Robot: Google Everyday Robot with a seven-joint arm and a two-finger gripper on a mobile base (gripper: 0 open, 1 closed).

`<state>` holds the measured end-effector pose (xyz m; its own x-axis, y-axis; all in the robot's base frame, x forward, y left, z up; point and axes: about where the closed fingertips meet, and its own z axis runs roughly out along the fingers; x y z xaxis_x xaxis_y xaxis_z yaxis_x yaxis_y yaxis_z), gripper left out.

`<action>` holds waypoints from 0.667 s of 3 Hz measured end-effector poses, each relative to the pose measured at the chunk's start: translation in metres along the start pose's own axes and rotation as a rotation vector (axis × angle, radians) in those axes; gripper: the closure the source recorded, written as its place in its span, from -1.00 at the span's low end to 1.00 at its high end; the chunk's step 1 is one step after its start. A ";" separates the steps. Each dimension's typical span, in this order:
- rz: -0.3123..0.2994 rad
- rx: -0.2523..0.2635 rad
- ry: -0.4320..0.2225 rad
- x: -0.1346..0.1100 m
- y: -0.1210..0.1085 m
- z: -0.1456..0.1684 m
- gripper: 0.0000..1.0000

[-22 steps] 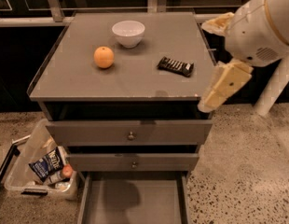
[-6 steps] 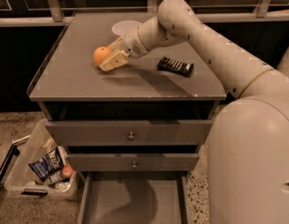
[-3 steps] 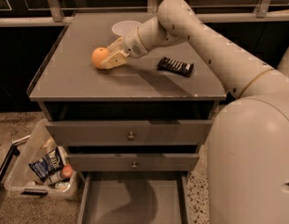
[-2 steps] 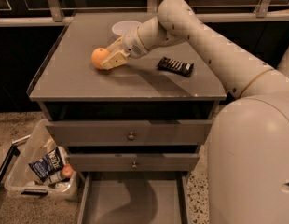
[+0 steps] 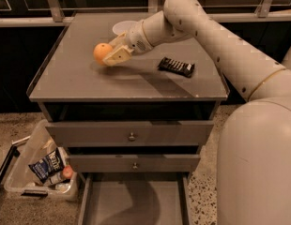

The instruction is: Place orange into bottom drawer

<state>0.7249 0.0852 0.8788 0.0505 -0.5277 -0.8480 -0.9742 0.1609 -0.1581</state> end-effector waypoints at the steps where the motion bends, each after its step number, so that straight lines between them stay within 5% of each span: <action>1: -0.026 0.052 -0.026 -0.010 0.001 -0.033 1.00; 2: -0.039 0.120 -0.017 -0.004 0.004 -0.076 1.00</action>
Offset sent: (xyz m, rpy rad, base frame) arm -0.0355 -0.1176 0.0651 0.0017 -0.1568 -0.1562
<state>0.7041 0.0243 0.9205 0.0925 -0.5217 -0.8481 -0.9381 0.2399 -0.2500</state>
